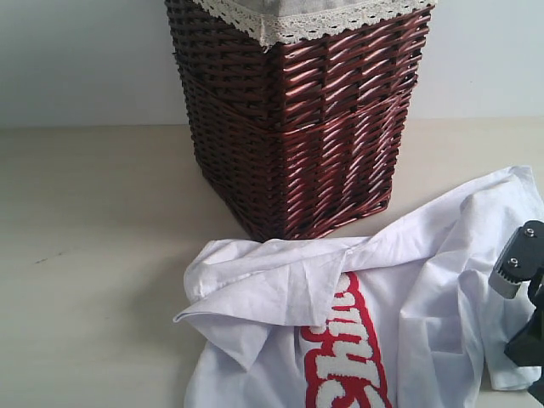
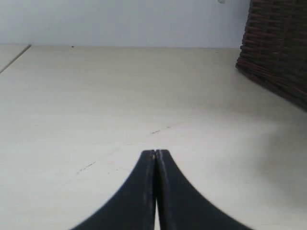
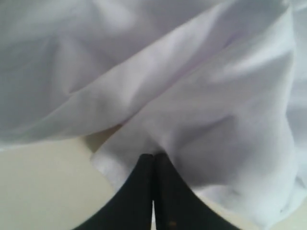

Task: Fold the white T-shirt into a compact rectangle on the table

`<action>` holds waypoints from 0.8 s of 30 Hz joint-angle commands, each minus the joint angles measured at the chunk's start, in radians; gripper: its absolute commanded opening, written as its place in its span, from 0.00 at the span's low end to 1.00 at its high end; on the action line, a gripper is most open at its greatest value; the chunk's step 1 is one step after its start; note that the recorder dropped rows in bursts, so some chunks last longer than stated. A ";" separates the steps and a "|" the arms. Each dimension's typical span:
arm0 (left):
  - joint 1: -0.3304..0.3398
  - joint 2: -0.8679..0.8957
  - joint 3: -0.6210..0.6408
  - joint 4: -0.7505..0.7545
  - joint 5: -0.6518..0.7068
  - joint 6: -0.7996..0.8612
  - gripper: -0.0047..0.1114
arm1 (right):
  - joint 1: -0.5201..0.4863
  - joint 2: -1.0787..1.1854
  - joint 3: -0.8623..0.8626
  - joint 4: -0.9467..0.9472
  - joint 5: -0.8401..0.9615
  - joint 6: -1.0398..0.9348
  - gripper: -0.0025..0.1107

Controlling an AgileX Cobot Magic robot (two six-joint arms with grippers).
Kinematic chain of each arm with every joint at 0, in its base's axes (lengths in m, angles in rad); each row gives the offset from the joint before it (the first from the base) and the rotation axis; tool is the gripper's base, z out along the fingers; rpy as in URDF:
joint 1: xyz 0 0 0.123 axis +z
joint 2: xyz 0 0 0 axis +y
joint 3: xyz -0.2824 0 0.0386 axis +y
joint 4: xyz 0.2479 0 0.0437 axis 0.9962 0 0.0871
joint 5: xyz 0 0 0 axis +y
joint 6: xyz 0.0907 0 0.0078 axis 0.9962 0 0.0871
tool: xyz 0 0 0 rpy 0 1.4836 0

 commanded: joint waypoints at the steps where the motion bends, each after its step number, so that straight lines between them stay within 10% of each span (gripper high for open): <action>1: 0.000 -0.006 -0.004 0.001 -0.007 0.003 0.04 | 0.001 -0.050 0.003 0.007 -0.004 0.002 0.02; 4: 0.000 -0.006 -0.004 0.001 -0.007 0.003 0.04 | 0.001 -0.095 0.003 -0.011 0.158 -0.052 0.07; 6: 0.000 -0.006 -0.004 0.001 -0.007 0.003 0.04 | 0.001 -0.091 0.003 -0.050 0.285 -0.107 0.29; 10: 0.000 -0.006 -0.004 0.001 -0.007 0.003 0.04 | 0.001 -0.034 0.003 -0.016 0.027 -0.042 0.53; 15: 0.000 -0.006 -0.004 0.001 -0.007 0.003 0.04 | 0.001 0.106 0.003 0.012 -0.009 -0.026 0.47; 21: 0.000 -0.006 -0.004 0.001 -0.007 0.003 0.04 | 0.001 0.118 0.003 0.005 -0.018 -0.026 0.04; 24: 0.000 -0.006 -0.004 0.001 -0.007 0.003 0.04 | 0.001 0.099 0.003 0.004 0.000 -0.026 0.02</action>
